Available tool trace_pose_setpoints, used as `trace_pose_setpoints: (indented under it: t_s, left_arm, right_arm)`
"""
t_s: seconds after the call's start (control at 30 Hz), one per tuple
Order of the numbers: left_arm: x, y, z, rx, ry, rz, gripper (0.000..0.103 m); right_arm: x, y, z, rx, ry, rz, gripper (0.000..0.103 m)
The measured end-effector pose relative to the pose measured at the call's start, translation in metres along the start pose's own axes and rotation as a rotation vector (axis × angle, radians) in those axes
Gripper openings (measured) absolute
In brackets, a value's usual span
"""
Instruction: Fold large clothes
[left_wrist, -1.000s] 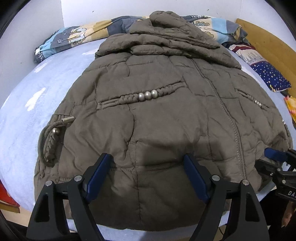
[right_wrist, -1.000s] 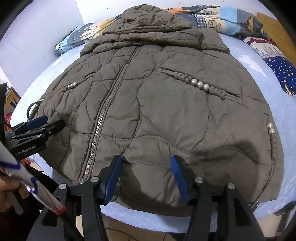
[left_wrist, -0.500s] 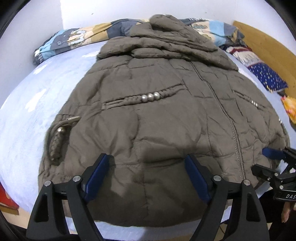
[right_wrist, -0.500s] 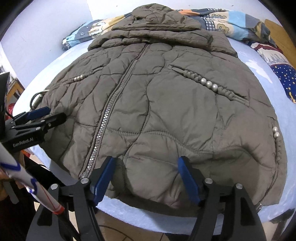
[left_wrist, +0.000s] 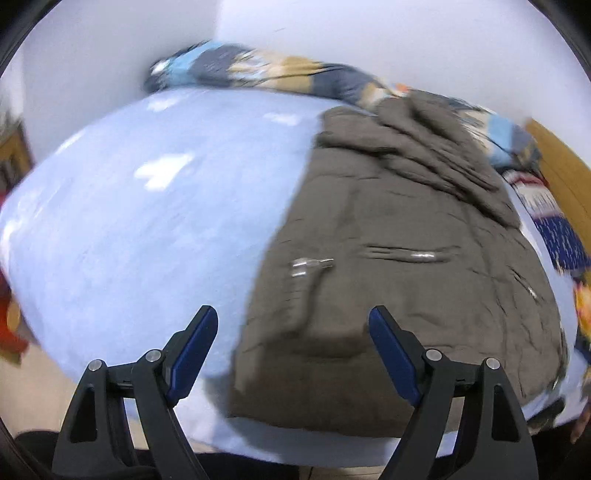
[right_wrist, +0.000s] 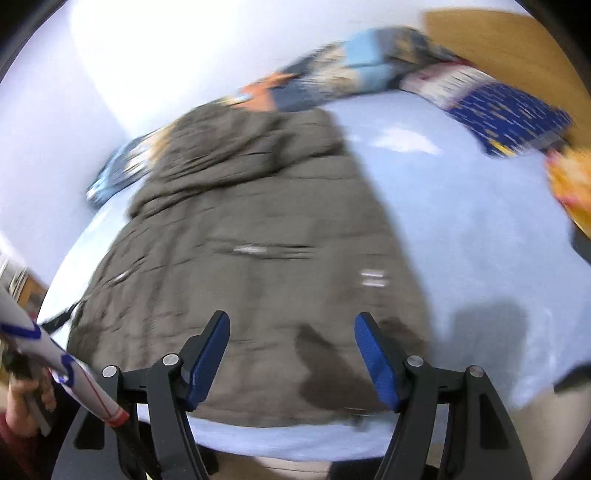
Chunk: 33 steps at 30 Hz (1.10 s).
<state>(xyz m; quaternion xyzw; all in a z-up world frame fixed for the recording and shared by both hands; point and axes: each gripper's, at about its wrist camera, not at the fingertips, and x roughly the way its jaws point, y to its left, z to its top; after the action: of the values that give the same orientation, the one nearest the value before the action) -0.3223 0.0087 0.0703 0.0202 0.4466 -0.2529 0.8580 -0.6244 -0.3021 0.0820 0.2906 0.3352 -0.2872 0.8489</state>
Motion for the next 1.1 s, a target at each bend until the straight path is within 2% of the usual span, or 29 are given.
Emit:
trace_pose_setpoints:
  t_s: [0.1, 0.13, 0.23, 0.27, 0.33, 0.4, 0.47, 0.5, 0.53, 0.6, 0.67, 0.77, 0.97, 1.1]
  left_arm:
    - [0.006, 0.02, -0.002, -0.089, 0.026, -0.021, 0.083]
    - [0.01, 0.026, -0.002, -0.126, 0.041, -0.037, 0.083]
    - [0.02, 0.036, -0.003, -0.2, 0.076, -0.076, 0.083]
    - [0.022, 0.036, -0.004, -0.209, 0.078, -0.086, 0.083]
    - [0.021, 0.033, -0.004, -0.209, 0.076, -0.105, 0.083]
    - [0.021, 0.029, -0.004, -0.192, 0.075, -0.115, 0.083]
    - [0.021, 0.028, -0.006, -0.187, 0.081, -0.129, 0.083]
    - [0.021, 0.029, -0.008, -0.187, 0.085, -0.133, 0.083]
    - [0.022, 0.029, -0.008, -0.187, 0.091, -0.136, 0.083]
    - [0.026, 0.027, -0.011, -0.174, 0.112, -0.125, 0.083]
    - [0.028, 0.024, -0.012, -0.155, 0.115, -0.098, 0.082]
    - [0.029, 0.018, -0.013, -0.124, 0.111, -0.122, 0.051]
    - [0.012, 0.001, -0.018, -0.044, 0.073, -0.116, 0.04]
    - [0.01, -0.003, -0.02, 0.0, 0.064, -0.084, 0.04]
  right_arm:
    - [-0.001, -0.045, 0.0, 0.173, 0.018, -0.041, 0.066]
    - [0.002, -0.058, -0.002, 0.234, 0.035, -0.035, 0.06]
    - [0.016, -0.085, -0.011, 0.393, 0.083, 0.056, 0.054]
    - [0.019, -0.087, -0.013, 0.422, 0.091, 0.086, 0.054]
    - [0.022, -0.088, -0.014, 0.437, 0.099, 0.09, 0.054]
    - [0.029, -0.083, -0.016, 0.432, 0.117, 0.094, 0.054]
    - [0.034, -0.077, -0.015, 0.406, 0.135, 0.103, 0.046]
    - [0.033, -0.076, -0.016, 0.397, 0.134, 0.101, 0.035]
    - [0.032, -0.072, -0.015, 0.384, 0.13, 0.105, 0.019]
    - [0.031, -0.069, -0.015, 0.359, 0.12, 0.099, 0.014]
    - [0.025, -0.062, -0.012, 0.311, 0.092, 0.072, 0.012]
    - [0.011, -0.054, -0.007, 0.259, 0.026, 0.016, 0.011]
    - [-0.013, -0.036, 0.001, 0.148, -0.064, -0.083, 0.01]
    - [-0.018, -0.03, -0.003, 0.107, -0.064, -0.11, 0.01]
